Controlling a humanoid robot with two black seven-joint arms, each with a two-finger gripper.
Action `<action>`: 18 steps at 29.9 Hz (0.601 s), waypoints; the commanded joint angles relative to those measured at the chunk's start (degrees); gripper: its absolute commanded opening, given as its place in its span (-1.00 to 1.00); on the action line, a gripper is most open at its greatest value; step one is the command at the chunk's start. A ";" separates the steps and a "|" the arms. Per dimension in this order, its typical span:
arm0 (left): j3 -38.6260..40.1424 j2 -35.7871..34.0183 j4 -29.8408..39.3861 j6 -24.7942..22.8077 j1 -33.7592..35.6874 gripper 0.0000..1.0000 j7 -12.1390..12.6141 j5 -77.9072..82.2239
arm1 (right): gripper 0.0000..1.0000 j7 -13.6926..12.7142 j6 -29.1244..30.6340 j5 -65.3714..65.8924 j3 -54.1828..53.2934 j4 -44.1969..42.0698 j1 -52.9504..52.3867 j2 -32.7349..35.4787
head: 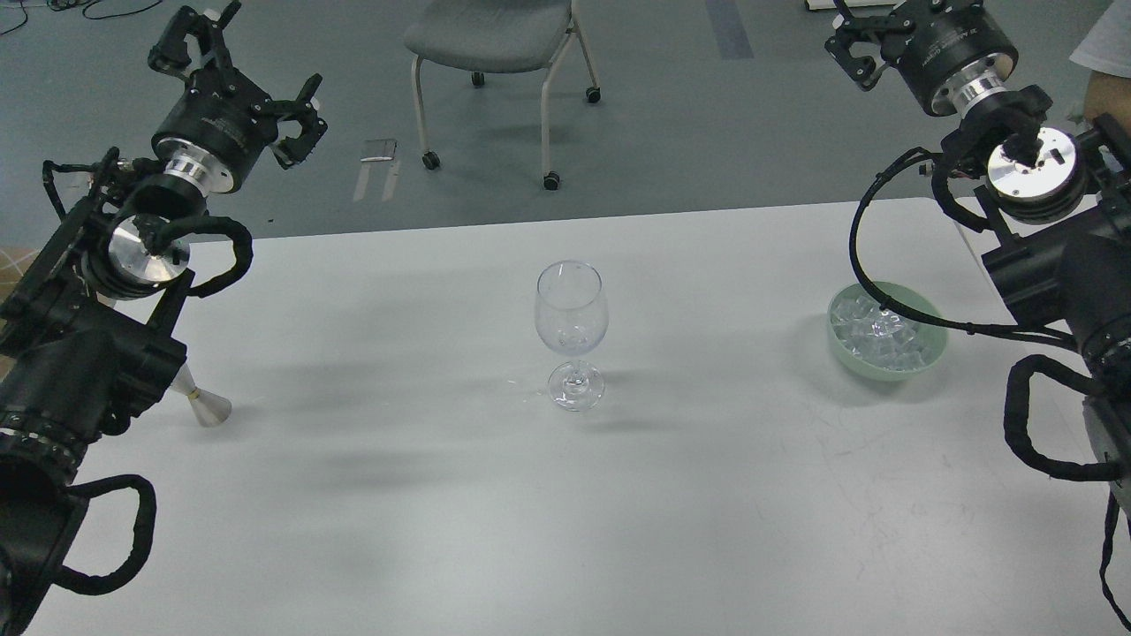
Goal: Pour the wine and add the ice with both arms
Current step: 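Move the left gripper down toward the metal jigger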
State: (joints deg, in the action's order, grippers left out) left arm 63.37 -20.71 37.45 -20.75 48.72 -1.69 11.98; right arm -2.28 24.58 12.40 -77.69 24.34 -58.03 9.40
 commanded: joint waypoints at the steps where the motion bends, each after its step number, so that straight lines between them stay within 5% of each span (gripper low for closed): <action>1: 0.00 -0.03 0.96 0.71 -0.29 0.97 -0.42 -0.03 | 1.00 0.09 0.03 -0.01 0.00 0.01 0.11 0.00; 9: 0.44 -4.95 9.03 0.53 -3.45 0.97 -2.26 -0.20 | 1.00 0.44 -0.15 -0.27 -0.18 0.44 0.90 0.97; 18: 3.68 -15.05 28.19 1.06 -18.99 0.96 -2.35 -6.70 | 1.00 0.44 -0.15 -0.36 -0.71 0.62 0.99 2.73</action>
State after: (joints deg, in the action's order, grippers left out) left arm 65.17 -32.90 60.90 -19.80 35.06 -4.05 7.98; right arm -1.84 24.45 12.04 -78.35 24.90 -57.05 11.67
